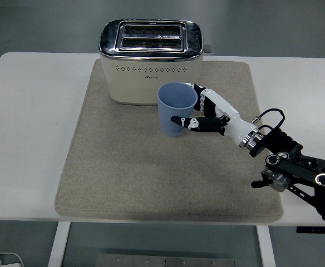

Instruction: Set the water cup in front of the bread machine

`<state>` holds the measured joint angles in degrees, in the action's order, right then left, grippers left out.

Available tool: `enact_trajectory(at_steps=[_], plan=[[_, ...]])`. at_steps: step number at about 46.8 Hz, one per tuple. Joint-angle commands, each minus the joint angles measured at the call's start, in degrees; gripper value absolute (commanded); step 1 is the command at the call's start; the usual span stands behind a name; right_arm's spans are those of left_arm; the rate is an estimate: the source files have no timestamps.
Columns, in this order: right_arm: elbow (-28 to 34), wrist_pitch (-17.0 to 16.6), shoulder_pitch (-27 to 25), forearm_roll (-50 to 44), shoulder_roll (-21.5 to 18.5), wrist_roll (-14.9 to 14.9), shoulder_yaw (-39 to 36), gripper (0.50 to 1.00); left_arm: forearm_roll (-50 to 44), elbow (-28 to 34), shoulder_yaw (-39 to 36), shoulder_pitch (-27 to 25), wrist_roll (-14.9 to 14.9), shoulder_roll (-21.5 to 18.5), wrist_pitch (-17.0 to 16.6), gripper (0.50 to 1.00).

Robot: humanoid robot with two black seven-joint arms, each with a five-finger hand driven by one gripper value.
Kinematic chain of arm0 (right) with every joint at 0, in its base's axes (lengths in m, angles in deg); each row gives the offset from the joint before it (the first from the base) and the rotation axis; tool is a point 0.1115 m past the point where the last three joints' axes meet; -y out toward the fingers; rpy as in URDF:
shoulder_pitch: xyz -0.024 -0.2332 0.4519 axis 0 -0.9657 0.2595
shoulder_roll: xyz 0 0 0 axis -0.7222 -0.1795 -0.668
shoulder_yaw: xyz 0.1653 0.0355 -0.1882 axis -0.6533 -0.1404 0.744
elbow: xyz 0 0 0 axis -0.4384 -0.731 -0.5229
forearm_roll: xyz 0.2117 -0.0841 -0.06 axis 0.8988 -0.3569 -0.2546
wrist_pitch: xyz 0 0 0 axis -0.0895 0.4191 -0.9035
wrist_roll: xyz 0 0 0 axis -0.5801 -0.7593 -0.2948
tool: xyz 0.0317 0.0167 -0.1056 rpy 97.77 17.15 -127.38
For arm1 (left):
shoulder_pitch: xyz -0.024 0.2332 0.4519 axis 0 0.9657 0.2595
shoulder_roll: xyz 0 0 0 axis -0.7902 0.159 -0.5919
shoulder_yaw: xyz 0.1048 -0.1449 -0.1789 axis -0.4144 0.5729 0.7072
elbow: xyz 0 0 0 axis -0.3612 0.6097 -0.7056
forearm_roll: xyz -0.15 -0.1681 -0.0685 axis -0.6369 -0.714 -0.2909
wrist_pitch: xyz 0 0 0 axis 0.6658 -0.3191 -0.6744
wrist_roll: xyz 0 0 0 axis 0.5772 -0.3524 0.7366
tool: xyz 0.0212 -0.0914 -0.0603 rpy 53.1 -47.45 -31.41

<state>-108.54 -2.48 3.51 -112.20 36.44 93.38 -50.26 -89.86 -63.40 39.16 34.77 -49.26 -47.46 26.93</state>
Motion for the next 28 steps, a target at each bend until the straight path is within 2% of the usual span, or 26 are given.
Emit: enact_trajectory(at_steps=[1,12,28], plan=[[2.0,0.8,-0.1,-0.4,-2.4,0.0,0.4,0.500,0.0,0.0,0.0,0.0,0.0,0.0,0.0,1.000],[8.0,0.9,1.2,-0.5,-8.4,0.0,1.3,0.500,0.0,0.0,0.0,0.0,-0.1,0.0,0.0,1.000],[16.2,0.3,2.4,-0.5,-14.2,0.1,1.4,0.500,0.0,0.0,0.0,0.0,0.0,0.0,0.0,1.000]])
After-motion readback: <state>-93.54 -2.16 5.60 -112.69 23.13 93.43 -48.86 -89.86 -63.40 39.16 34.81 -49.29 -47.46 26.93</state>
